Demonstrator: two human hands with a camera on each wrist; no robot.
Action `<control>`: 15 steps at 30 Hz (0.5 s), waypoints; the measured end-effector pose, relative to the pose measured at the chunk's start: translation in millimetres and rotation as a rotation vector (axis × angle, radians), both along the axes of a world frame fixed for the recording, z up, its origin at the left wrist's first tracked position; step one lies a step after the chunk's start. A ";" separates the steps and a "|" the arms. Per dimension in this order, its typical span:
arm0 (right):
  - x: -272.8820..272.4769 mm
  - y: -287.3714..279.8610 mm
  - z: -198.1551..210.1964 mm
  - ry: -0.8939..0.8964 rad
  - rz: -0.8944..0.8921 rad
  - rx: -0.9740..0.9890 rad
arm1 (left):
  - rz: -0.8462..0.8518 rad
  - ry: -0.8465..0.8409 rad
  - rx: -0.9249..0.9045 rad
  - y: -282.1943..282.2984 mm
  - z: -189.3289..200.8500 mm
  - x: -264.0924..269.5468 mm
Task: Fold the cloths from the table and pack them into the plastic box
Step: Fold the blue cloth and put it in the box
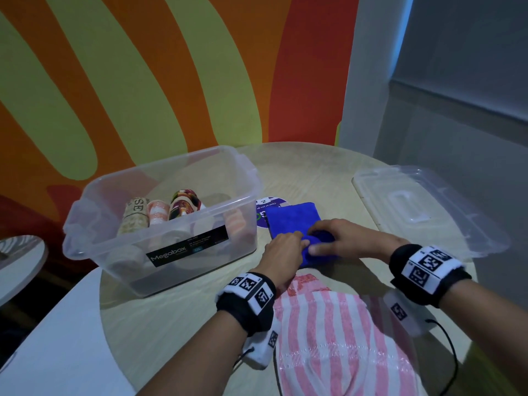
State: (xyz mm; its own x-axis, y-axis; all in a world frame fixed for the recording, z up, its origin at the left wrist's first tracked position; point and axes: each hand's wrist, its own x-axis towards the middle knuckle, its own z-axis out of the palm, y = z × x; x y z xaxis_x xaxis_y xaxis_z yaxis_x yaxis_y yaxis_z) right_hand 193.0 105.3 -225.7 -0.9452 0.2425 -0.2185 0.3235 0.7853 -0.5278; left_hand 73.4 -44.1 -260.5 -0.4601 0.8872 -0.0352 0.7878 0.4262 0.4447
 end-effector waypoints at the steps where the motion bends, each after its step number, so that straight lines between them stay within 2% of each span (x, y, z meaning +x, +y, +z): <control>1: 2.5 -2.5 -3.0 0.006 0.017 0.022 | 0.010 -0.018 0.007 1.7 0.7 -1.0; 5: 11.3 9.1 -7.3 0.008 0.041 0.121 | 0.011 -0.109 0.090 0.1 9.5 5.0; 8: 23.7 21.5 6.4 -0.129 0.037 0.142 | -0.073 -0.150 0.122 2.0 9.5 6.3; 12: 40.0 29.2 14.2 -0.299 -0.133 -0.108 | -0.127 -0.191 0.062 16.4 6.6 7.7; 13: 40.5 28.5 14.9 -0.300 -0.156 -0.095 | -0.121 -0.191 0.045 19.2 7.1 8.7; 15: 38.1 24.8 15.0 -0.211 -0.131 0.078 | -0.096 -0.196 0.025 26.1 5.4 7.6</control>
